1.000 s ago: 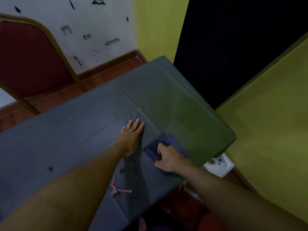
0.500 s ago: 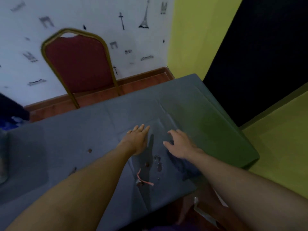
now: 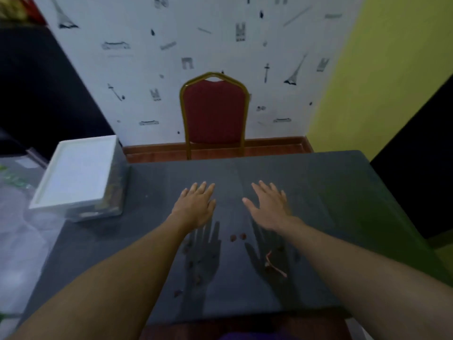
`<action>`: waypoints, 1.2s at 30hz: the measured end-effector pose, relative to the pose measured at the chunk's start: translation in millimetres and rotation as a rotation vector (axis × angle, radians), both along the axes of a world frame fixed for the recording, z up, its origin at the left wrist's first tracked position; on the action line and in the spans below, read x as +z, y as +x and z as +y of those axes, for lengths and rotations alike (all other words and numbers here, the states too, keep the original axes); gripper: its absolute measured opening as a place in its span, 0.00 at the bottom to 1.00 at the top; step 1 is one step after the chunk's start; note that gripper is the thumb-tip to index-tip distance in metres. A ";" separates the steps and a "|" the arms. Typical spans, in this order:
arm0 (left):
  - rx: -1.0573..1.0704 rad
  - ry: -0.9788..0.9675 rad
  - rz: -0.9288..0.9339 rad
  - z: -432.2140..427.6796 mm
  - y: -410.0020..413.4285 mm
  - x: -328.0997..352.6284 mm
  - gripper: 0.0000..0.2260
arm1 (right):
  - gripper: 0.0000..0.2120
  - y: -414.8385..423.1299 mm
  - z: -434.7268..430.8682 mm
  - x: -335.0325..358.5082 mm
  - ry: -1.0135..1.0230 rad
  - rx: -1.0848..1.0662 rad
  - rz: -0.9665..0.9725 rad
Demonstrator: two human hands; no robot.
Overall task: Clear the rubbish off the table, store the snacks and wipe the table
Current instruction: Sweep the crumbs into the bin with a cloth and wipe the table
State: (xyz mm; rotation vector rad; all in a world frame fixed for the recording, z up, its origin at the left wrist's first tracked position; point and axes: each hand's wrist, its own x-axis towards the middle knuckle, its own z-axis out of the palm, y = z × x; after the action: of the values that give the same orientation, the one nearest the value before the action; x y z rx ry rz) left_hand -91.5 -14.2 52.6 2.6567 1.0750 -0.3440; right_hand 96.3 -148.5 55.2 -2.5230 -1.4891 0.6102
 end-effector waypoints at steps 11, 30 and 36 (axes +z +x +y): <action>0.282 0.062 -0.072 15.5 -188.8 20.2 0.27 | 0.35 -157.7 61.0 21.7 0.022 0.227 0.002; 0.681 0.087 -0.101 24.8 -414.4 8.6 0.26 | 0.31 -369.9 161.8 19.9 0.038 0.664 0.060; 0.858 0.057 -0.075 42.0 -472.9 -1.2 0.26 | 0.31 -434.4 212.7 5.3 0.023 0.771 0.104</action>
State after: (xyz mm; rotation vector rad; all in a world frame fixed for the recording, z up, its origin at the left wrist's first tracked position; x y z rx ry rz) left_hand -564.3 27.8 51.4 1.9601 2.0477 -0.0324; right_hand -338.1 64.2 60.5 -1.7924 -2.3901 0.7819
